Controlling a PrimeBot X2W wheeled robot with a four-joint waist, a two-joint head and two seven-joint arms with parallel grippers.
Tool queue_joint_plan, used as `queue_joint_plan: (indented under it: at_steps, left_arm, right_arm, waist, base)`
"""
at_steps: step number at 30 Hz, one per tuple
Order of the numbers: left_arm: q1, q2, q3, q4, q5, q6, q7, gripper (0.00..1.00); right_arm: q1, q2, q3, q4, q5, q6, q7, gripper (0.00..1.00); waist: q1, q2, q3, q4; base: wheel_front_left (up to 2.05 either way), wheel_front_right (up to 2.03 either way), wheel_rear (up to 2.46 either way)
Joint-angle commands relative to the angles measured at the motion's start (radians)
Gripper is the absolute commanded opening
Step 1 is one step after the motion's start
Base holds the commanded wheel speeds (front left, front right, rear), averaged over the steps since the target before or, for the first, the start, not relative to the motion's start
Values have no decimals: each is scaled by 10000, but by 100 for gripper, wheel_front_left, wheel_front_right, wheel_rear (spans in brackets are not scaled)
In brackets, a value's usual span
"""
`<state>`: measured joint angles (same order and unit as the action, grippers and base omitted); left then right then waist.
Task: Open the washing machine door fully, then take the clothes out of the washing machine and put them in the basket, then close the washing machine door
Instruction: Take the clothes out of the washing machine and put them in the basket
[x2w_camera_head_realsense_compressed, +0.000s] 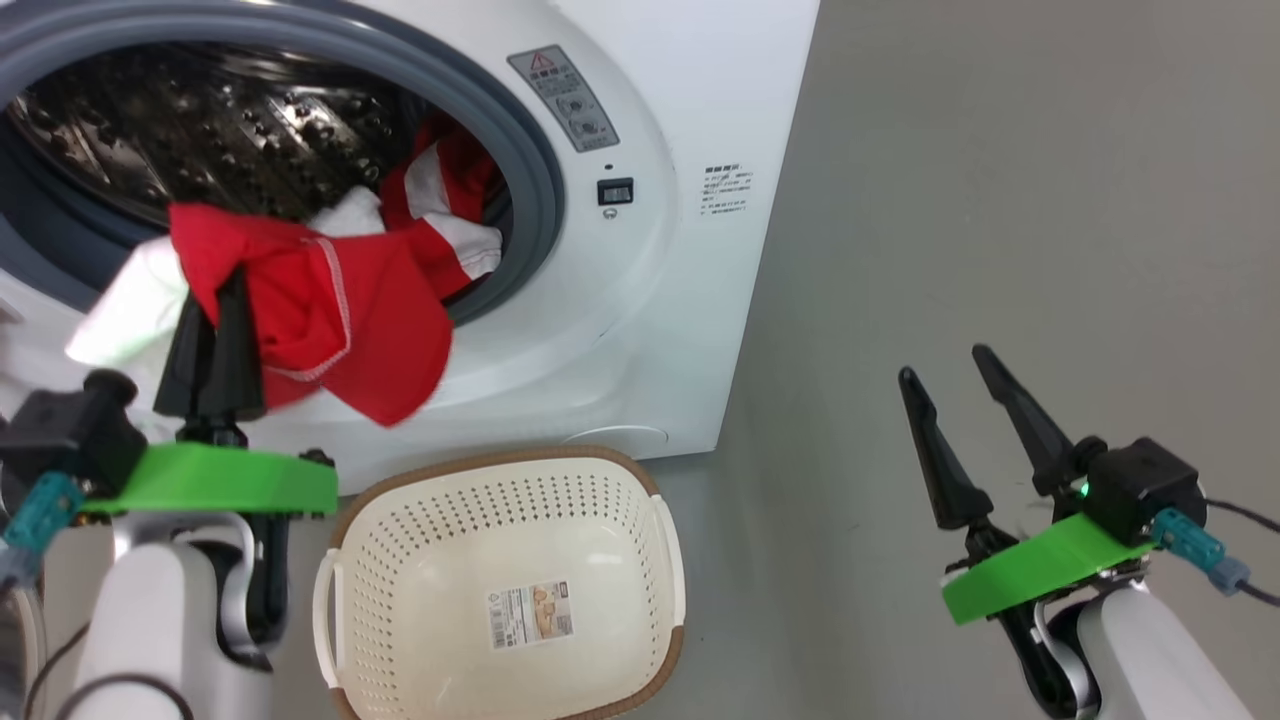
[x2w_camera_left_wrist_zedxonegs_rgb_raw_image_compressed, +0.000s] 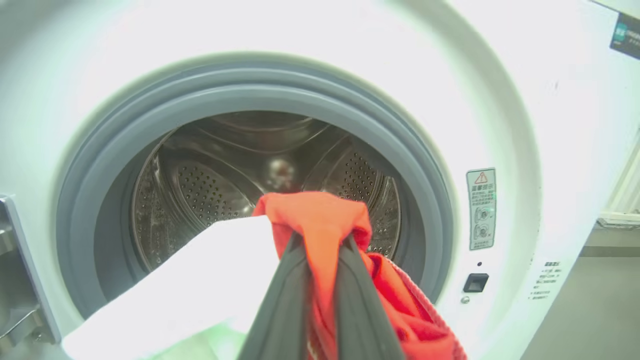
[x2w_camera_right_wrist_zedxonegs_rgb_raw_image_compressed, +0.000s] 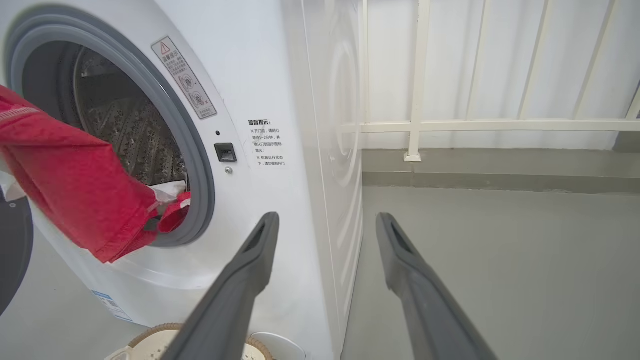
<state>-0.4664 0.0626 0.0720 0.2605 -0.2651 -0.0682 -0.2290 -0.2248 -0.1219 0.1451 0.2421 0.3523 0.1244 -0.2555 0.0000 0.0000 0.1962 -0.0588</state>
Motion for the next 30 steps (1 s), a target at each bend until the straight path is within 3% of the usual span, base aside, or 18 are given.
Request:
queue_joint_plan:
  at_steps: [1,9,14,19,30]
  left_arm:
    - [80,209,254,-453,32,103,34,0]
    - [1152,78,58,-2363,-125,448,545,0]
    - [1673,-16,-251,-2587,-440,602,887,0]
    - [1752,-62,-463,-1591,-851,581,839,0]
    - [482,-91,-708,2189,-1377,217,220,0]
  right_arm:
    - [59,-17,223,-186,67,63,-63,100]
    - [164,-25,168,-230,57,63,-63,100]
    - [148,-12,112,-321,22,63,-63,100]
    - [-12,49,174,-363,30,63,-63,100]
    - [-441,31,163,-452,24,63,-63,100]
  waist:
    - [0,0,-76,-22]
    - [0,0,-221,-38]
    - [0,0,19,0]
    - [0,0,444,10]
    - [0,0,1550,-44]
  base:
    - [0,0,0]
    - [0,0,0]
    - [0,0,0]
    - [0,0,0]
    - [0,0,0]
